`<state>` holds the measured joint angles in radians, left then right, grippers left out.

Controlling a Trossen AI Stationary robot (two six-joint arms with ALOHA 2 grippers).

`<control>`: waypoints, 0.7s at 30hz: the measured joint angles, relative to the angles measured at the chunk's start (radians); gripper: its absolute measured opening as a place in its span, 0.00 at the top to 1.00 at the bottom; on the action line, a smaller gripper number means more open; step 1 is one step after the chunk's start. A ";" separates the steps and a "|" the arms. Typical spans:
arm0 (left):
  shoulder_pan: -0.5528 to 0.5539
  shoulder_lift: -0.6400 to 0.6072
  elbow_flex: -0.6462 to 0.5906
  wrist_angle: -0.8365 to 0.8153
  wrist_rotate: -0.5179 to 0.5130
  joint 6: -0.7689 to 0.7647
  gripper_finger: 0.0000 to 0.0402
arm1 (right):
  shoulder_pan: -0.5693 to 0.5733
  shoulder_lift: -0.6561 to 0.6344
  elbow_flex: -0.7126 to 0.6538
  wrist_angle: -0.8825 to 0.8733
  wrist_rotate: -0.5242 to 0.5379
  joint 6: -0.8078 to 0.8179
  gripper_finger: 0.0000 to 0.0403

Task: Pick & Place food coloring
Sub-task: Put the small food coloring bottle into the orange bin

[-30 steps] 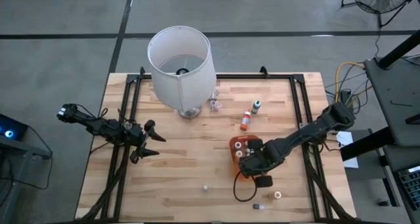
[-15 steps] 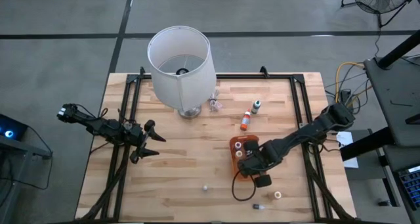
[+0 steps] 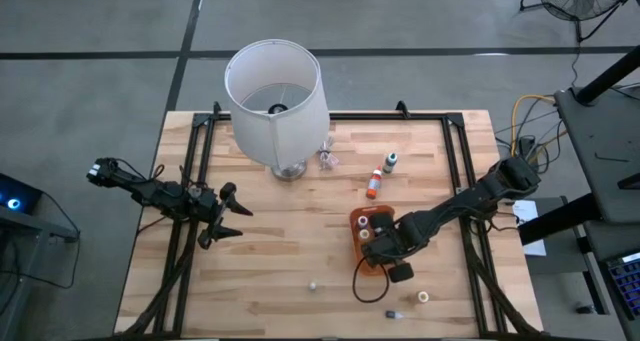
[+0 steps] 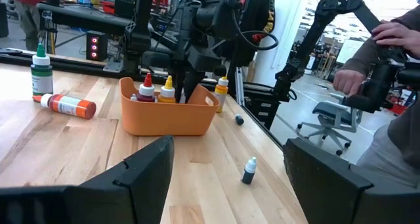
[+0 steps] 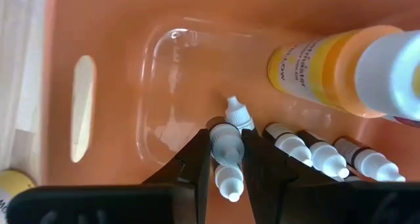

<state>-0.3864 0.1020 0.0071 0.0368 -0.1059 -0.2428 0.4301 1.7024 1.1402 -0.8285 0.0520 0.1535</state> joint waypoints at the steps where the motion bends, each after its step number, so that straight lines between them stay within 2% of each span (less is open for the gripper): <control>1: 0.000 0.000 0.000 0.000 0.000 0.000 0.36 | -0.001 0.000 -0.003 0.002 0.000 0.000 0.83; 15: 0.000 0.000 0.000 0.000 0.000 0.000 0.36 | -0.007 0.002 -0.052 0.061 0.000 -0.005 0.83; 21: 0.000 0.000 0.000 0.000 0.000 0.000 0.36 | -0.011 0.002 -0.052 0.062 0.000 -0.008 0.80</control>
<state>-0.3862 0.1020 0.0071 0.0368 -0.1059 -0.2428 0.4193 1.7046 1.0878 -0.7670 0.0517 0.1459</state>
